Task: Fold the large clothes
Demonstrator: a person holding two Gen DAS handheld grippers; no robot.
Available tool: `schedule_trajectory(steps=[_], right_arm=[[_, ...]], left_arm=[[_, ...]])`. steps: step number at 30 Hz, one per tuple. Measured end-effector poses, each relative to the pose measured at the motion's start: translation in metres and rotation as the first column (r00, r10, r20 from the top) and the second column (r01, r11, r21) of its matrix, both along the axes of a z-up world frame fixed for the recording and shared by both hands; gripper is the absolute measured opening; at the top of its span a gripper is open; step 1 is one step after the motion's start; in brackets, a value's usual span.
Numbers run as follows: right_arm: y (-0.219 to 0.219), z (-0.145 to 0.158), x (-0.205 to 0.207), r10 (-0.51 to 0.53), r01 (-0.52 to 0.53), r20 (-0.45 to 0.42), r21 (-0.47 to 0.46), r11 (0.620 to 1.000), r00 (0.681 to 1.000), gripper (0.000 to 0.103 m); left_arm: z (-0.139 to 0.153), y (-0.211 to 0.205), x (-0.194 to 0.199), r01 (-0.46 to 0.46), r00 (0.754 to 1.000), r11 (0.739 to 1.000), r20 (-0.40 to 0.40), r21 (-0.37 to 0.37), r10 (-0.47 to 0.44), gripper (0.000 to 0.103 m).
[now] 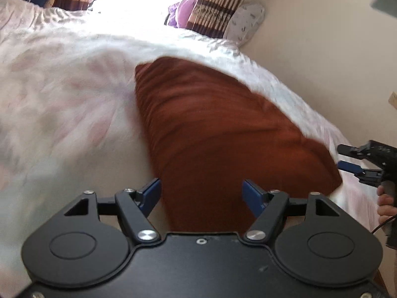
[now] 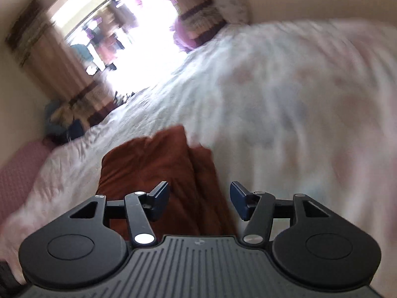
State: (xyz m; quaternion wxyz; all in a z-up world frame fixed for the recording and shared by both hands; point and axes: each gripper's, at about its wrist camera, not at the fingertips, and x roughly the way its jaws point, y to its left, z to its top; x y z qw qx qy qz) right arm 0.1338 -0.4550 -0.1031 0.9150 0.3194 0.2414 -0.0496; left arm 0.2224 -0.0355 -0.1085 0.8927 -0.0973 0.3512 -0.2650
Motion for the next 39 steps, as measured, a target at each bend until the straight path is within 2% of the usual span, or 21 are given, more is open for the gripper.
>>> schedule_trajectory(steps=[3, 7, 9, 12, 16, 18, 19, 20, 21, 23, 25, 28, 29, 31, 36, 39], right_arm=[[-0.002, -0.027, -0.025, -0.014, 0.017, -0.024, 0.131, 0.991, 1.000, 0.067], [0.003, -0.045, -0.014, 0.007, -0.007, 0.001, 0.230, 0.973, 1.000, 0.067], [0.007, -0.046, 0.000, 0.012, -0.011, -0.001, 0.246, 0.969, 1.000, 0.067], [0.013, -0.044, 0.020, -0.008, 0.013, -0.027, 0.218, 0.976, 1.000, 0.067], [0.020, -0.043, 0.025, -0.058, 0.064, -0.034, 0.224, 0.973, 0.998, 0.065], [0.022, -0.038, 0.030, -0.063, 0.066, -0.019, 0.194, 0.979, 0.998, 0.044], [0.026, -0.035, 0.029, -0.060, 0.061, -0.011, 0.174, 0.983, 0.998, 0.027], [0.028, -0.032, 0.029, -0.053, 0.050, 0.011, 0.160, 0.986, 0.999, 0.024], [0.028, -0.027, 0.028, -0.052, 0.045, 0.039, 0.149, 0.988, 0.998, 0.023], [0.023, -0.022, 0.021, -0.064, 0.053, 0.073, 0.145, 0.988, 0.995, 0.022], [0.015, -0.029, 0.022, -0.061, 0.050, 0.060, 0.162, 0.986, 0.996, 0.022], [0.009, -0.058, 0.030, -0.056, 0.058, -0.022, 0.135, 0.989, 0.998, 0.022], [0.006, -0.070, 0.030, -0.061, 0.068, -0.045, 0.157, 0.985, 0.997, 0.022], [-0.002, -0.089, 0.026, -0.069, 0.075, -0.034, 0.227, 0.971, 0.997, 0.022], [-0.002, -0.090, 0.025, -0.061, 0.063, -0.014, 0.230, 0.971, 0.998, 0.025], [0.000, -0.084, 0.026, -0.052, 0.053, -0.014, 0.219, 0.974, 0.999, 0.031]], left_arm=[[-0.017, 0.004, -0.021, 0.008, 0.999, 1.000, -0.042, 0.007, -0.008, 0.073], [-0.033, -0.006, -0.024, -0.004, 0.998, 1.000, -0.070, 0.031, 0.006, 0.073], [-0.036, -0.012, -0.020, -0.031, 0.997, 0.999, -0.066, 0.045, 0.034, 0.069], [-0.040, -0.021, -0.012, -0.050, 0.996, 0.997, -0.067, 0.064, 0.055, 0.065], [-0.041, -0.029, -0.005, -0.052, 0.996, 0.995, -0.064, 0.087, 0.058, 0.064], [-0.041, -0.034, -0.006, -0.059, 0.997, 0.992, -0.043, 0.116, 0.064, 0.058], [-0.040, -0.036, -0.004, -0.063, 0.997, 0.989, -0.036, 0.133, 0.068, 0.041], [-0.039, -0.037, -0.002, -0.055, 0.997, 0.991, -0.043, 0.126, 0.061, 0.035], [-0.037, -0.035, -0.001, -0.065, 0.996, 0.991, -0.051, 0.113, 0.071, 0.034], [-0.031, -0.033, -0.001, -0.072, 0.996, 0.991, -0.035, 0.114, 0.077, 0.034], [-0.031, -0.032, 0.001, -0.056, 0.998, 0.991, -0.030, 0.119, 0.060, 0.035], [-0.042, -0.036, 0.008, -0.041, 0.997, 0.989, -0.055, 0.141, 0.049, 0.036], [-0.048, -0.035, 0.011, -0.038, 0.996, 0.990, -0.077, 0.138, 0.049, 0.037], [-0.055, -0.036, 0.014, -0.034, 0.994, 0.990, -0.096, 0.140, 0.048, 0.039], [-0.060, -0.035, 0.017, -0.025, 0.994, 0.988, -0.099, 0.151, 0.041, 0.041], [-0.056, -0.033, 0.015, -0.013, 0.995, 0.988, -0.098, 0.151, 0.028, 0.042]])
